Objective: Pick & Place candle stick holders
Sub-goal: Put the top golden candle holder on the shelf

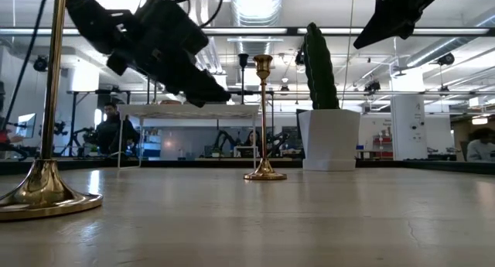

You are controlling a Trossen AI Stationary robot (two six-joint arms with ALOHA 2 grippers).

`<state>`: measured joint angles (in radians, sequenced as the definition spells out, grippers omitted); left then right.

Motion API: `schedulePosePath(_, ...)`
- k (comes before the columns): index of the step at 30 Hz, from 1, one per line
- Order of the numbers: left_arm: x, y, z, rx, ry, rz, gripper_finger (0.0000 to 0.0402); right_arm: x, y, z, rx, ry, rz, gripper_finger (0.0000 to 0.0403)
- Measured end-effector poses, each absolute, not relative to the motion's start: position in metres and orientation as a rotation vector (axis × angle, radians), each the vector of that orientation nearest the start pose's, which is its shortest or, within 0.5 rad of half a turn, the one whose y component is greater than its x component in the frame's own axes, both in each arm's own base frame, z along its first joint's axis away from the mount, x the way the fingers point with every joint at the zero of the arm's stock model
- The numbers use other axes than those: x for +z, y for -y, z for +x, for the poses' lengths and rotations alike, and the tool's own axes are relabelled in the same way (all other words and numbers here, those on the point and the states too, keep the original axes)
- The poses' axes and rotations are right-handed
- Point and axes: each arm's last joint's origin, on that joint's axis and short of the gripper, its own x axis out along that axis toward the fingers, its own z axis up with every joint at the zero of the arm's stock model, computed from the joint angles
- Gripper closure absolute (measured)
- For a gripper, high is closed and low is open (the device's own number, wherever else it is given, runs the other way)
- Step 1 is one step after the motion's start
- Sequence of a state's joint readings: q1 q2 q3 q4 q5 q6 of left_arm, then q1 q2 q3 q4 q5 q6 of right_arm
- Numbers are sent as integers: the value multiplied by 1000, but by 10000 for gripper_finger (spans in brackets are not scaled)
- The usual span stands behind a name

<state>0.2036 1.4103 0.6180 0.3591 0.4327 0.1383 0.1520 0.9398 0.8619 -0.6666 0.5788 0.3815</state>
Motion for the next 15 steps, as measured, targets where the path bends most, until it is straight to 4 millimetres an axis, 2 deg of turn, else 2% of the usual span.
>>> schedulePosePath(8,190,-49,308,-250,-413,31,234,295,-12,181,-531,-611,92,394)
schedulePosePath(15,183,-55,322,-148,-441,60,234,294,-12,180,-530,-621,88,394)
